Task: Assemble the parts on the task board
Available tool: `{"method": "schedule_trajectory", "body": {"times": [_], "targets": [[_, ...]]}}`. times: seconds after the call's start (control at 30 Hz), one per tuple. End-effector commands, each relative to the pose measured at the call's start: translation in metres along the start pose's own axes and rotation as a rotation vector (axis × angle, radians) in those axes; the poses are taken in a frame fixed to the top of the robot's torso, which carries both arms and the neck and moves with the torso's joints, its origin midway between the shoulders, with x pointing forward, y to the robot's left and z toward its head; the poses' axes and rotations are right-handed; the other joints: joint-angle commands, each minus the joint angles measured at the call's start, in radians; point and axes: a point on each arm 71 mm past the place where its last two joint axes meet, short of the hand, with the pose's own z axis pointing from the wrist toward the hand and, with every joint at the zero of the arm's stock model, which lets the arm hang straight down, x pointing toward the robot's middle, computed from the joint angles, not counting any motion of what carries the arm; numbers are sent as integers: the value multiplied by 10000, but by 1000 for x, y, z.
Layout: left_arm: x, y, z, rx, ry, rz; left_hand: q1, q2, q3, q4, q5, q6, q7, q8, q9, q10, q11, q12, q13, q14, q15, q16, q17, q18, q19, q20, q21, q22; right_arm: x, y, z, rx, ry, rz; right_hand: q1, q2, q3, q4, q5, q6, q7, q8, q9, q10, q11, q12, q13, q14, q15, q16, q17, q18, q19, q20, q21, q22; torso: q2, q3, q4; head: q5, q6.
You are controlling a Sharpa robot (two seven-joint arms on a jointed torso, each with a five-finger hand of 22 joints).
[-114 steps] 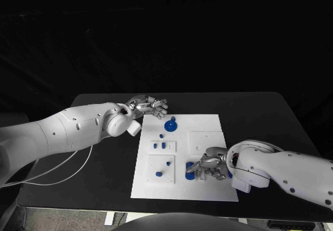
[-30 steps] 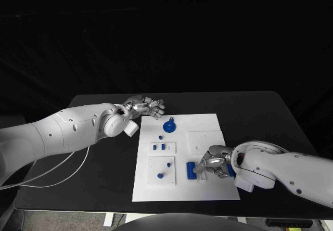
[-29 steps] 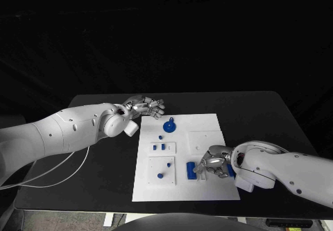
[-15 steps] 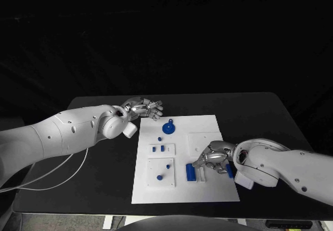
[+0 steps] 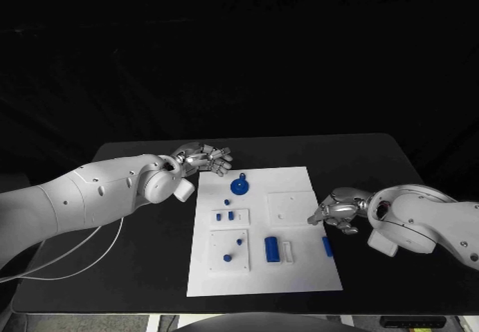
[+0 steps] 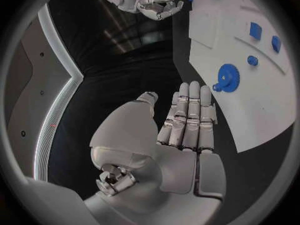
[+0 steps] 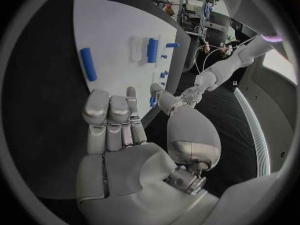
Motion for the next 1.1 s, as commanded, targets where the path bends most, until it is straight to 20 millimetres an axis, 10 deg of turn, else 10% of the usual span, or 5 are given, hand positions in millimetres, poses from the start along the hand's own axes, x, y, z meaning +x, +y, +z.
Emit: {"method": "schedule_trajectory", "body": {"times": [0.03,0.13,0.17,0.37,1.1], "targets": [[2,-2,0,114,149,-90,-73,-48,78,0,-80,-96,5,49,-9,-36,41,24,-9,56,43,-40,15,142,66,6,-39,15,-5,-12,-4,256,94,-465,95,-45,-29,-57,-64,-82,46,10,15,14,63,26,6,29,64,-52,3,1145,-19,16,1,-13,-2,5,-15,-71,-3],[2,-2,0,165,145,-90,-177,-103,73,22,-364,-94,5,62,-12,-33,41,29,-10,61,44,-49,33,140,79,8,-43,43,-9,-22,-8,584,-48,-680,70,-80,-64,-33,-81,-87,50,7,18,10,66,17,4,27,68,-59,0,1145,-24,27,-3,-14,-1,9,-22,-69,16],[2,-2,0,170,139,-89,-282,-106,67,31,-1087,-100,-2,75,-14,-33,34,32,-12,61,34,-59,53,152,92,2,-51,70,-10,-24,-9,667,-99,-783,52,-92,-81,-13,-88,-89,51,6,19,7,67,13,3,27,69,-62,-1,1145,-27,32,-5,-15,-3,11,-28,-69,16],[3,-2,1,179,158,-91,-646,-300,99,42,-2757,-85,-10,116,-46,-13,25,57,-15,106,23,-108,112,172,172,-13,-119,144,-16,-40,-16,1500,-221,-1508,-40,-243,-145,147,-110,-74,45,17,39,7,62,-5,-1,28,68,-72,-5,1145,-31,53,-15,-23,2,1,-19,-176,39],[1,-2,-1,144,142,-92,-715,-385,156,38,-3370,-78,-13,145,-80,-7,21,72,-21,136,19,-155,155,175,218,-17,-187,209,28,-43,-5,1847,855,-2288,-417,-587,-223,913,-121,-23,8,63,134,9,28,-62,-3,17,38,-95,-3,1145,-69,87,-19,-20,9,7,4,-226,-52]]}}
